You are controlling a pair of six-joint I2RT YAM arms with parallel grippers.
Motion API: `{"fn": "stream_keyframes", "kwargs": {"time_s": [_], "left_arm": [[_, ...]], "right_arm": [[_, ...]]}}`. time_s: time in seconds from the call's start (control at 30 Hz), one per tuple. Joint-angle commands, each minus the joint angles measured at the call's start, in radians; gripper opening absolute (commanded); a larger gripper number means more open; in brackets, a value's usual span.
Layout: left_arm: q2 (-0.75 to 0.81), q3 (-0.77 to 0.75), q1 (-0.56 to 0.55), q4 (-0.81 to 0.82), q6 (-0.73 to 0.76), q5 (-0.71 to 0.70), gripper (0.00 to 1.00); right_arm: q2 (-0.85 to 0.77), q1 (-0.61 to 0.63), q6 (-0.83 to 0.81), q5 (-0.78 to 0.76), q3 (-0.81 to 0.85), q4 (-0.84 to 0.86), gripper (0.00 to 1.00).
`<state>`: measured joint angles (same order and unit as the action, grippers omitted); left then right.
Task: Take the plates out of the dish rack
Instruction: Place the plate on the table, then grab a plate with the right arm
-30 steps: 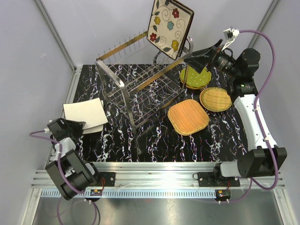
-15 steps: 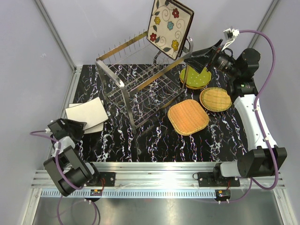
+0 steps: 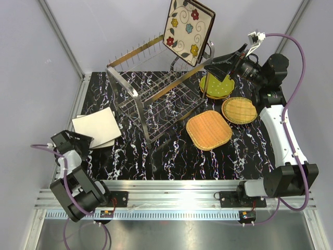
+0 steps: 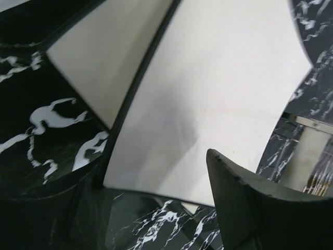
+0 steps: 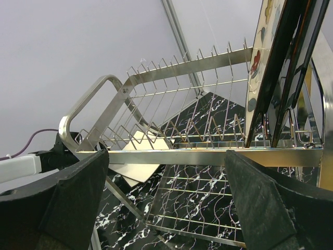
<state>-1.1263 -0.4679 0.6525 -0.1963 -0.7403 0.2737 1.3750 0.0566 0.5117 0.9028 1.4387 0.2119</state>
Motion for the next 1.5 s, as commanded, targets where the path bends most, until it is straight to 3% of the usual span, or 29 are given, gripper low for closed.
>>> {"fn": "stream_keyframes", "kwargs": {"time_s": [0.0,0.27,0.6,0.9,1.1,1.3,1.47], "left_arm": [[0.031,-0.047,0.010,-0.094,0.045,-0.067,0.71],[0.039,-0.109,0.016,-0.205,0.081,-0.053,0.75],[0.138,-0.213,0.018,-0.265,0.137,0.063,0.76],[0.151,-0.261,0.016,-0.261,0.144,0.218,0.84],[0.146,-0.313,-0.008,-0.259,0.137,0.295,0.92],[0.138,-0.368,-0.059,-0.255,0.110,0.328,0.94],[0.131,-0.420,-0.111,-0.236,0.058,0.340,0.95]], "right_arm": [[-0.028,-0.006,-0.012,0.011,0.012,0.021,1.00],[-0.036,-0.008,-0.012,0.010,0.006,0.024,1.00],[-0.024,-0.006,-0.064,0.047,0.052,-0.020,1.00],[0.094,-0.003,-0.047,0.030,0.283,-0.193,1.00],[0.237,-0.001,0.024,-0.083,0.559,-0.460,1.00],[0.305,0.022,0.002,-0.241,0.716,-0.604,0.99],[0.355,0.051,-0.015,-0.277,0.773,-0.649,0.91]]}}
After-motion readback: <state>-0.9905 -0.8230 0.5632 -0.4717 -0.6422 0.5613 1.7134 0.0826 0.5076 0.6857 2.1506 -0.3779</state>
